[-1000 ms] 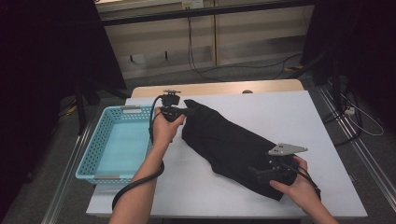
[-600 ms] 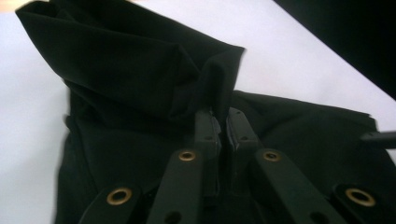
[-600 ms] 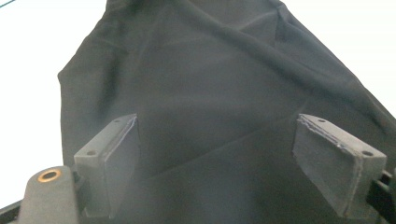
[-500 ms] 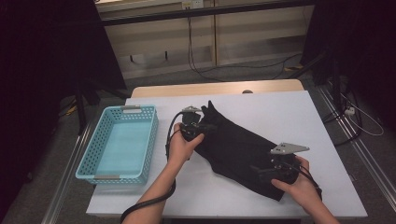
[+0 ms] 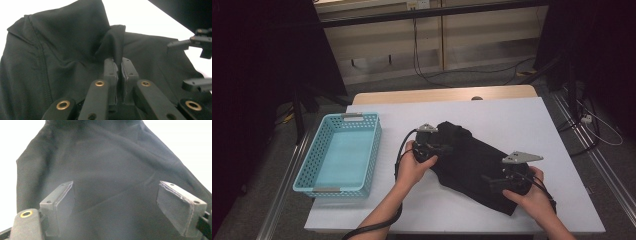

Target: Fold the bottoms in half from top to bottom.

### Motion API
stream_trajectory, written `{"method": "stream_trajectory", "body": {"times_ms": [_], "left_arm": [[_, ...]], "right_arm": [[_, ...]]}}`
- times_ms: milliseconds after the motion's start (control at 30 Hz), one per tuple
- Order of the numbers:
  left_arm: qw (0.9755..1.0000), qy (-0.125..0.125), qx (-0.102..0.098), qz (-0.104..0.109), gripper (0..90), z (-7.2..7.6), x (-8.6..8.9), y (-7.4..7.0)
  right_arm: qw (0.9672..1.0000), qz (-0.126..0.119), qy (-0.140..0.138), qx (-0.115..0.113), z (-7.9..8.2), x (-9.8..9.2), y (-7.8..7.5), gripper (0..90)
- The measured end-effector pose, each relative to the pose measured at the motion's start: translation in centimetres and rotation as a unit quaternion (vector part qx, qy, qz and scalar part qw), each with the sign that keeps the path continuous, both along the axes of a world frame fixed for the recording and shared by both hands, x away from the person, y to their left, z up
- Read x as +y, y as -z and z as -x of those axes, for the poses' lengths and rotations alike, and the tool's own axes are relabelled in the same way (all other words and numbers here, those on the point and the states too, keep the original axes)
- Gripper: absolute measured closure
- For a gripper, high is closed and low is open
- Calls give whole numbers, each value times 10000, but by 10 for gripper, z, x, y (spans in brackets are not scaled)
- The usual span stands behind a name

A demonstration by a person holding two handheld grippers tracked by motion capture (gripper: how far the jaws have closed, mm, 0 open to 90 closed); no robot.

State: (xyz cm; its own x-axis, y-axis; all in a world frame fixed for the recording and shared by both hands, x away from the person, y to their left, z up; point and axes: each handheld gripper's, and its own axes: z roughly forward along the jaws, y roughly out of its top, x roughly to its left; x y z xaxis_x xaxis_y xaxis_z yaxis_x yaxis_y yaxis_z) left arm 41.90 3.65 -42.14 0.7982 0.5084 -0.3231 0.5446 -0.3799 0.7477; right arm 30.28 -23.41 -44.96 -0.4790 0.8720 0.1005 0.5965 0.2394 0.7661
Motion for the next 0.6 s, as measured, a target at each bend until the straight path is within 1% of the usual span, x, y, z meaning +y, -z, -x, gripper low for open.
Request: {"method": "stream_trajectory", "body": {"times_ms": [67,100,167,200,233,267,300,333,400,433,467,500,533,567,600], "left_arm": [[9999,125,-30,-56,843,4,-2,-1],[9999,132,-37,-14,842,6,-3,-1],[9996,266,-37,-25,837,10,-5,-3],[9995,321,17,46,826,11,-6,-2],[9992,361,83,160,796,11,-7,-2],[9992,361,83,160,748,11,-7,-2],[9993,350,36,153,693,12,-7,-3],[9995,296,-31,103,656,11,-6,-4],[9995,265,-21,140,594,11,-4,-5],[9997,127,-2,211,532,8,1,-9],[9998,106,-52,164,481,6,4,-10],[9999,57,-113,112,458,5,7,-11],[9999,28,-122,73,444,3,11,-11],[9999,-51,-116,81,409,2,14,-11],[9999,-80,-127,21,382,1,17,-11]], "right_arm": [[10000,25,1,-27,0,0,0,156],[10000,37,4,-46,0,0,0,157],[10000,49,8,-44,-1,1,0,158],[10000,55,0,-52,-1,2,0,159],[10000,62,-12,-52,-2,2,0,159],[10000,62,-12,-52,-2,2,0,159],[10000,71,-31,-61,-2,4,-1,164],[9999,75,-47,-85,-3,5,-1,165],[9999,65,-45,-87,-3,6,-2,167],[9998,61,-123,-108,-4,10,-2,191],[9998,73,-160,-105,-4,12,-2,216],[9997,83,-196,-111,-5,14,-3,245],[9995,86,-268,-143,-6,16,-3,265],[9993,86,-329,-153,-7,19,-3,288],[9992,97,-370,-149,-8,22,-3,317]]}}
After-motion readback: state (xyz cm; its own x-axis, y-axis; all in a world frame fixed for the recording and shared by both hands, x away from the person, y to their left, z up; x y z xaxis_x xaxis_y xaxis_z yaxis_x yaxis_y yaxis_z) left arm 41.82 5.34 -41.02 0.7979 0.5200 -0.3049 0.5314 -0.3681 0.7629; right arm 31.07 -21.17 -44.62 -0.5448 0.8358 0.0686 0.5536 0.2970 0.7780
